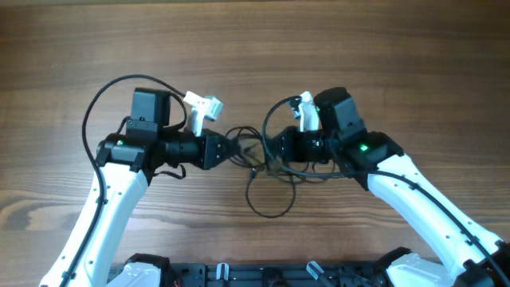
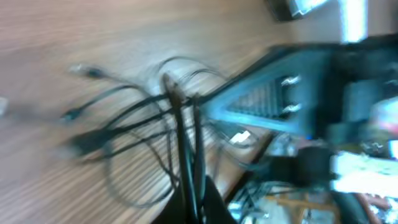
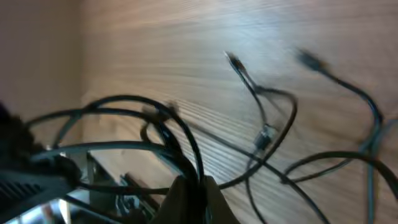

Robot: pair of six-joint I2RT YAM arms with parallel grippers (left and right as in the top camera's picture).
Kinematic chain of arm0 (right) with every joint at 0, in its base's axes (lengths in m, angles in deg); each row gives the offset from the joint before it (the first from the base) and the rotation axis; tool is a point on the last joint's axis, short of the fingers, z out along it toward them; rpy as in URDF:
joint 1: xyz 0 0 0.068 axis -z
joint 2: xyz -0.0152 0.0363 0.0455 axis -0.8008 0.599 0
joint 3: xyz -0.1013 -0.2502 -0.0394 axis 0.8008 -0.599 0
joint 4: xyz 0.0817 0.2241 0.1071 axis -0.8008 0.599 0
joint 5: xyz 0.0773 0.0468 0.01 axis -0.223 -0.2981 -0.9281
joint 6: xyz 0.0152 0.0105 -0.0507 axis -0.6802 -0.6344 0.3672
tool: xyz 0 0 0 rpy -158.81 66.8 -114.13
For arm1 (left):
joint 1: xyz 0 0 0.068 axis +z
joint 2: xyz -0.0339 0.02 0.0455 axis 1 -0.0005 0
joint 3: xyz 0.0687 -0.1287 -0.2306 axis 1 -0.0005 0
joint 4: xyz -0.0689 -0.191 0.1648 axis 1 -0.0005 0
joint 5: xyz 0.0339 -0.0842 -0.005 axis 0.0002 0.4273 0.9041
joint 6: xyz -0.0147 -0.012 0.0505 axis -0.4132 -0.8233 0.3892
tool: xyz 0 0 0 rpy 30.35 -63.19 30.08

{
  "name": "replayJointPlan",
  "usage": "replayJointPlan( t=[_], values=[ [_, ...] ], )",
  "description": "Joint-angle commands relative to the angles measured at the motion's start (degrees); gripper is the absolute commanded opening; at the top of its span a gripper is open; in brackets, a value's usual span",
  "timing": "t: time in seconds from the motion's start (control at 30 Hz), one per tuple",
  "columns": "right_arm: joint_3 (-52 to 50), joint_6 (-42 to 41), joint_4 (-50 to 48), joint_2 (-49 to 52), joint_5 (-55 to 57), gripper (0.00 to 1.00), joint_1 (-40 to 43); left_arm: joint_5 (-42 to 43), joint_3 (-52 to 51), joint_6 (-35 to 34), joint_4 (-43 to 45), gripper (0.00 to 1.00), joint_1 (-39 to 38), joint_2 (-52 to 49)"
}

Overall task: Untangle cables
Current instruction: 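Pull the held cable strands apart with both grippers, then release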

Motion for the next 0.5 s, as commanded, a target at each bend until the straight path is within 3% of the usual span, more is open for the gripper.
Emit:
replayJointPlan(
  t=[0.0,0.2,0.47],
  values=[
    [-0.5,-11.9,5.0,0.3,20.6,0.04,1.4,-19.5,0.6,1.1,-4.8,0.04,0.7,1.2],
    [-0.5,-14.9,4.8,0.3,20.6,0.04,1.4,-22.2,0.6,1.1,-5.7,0.04,0.7,1.2],
    [-0.5,-34.2,4.8,0.3,22.6,0.04,1.5,-22.2,0.6,0.6,-5.7,0.04,0.7,1.2]
  ],
)
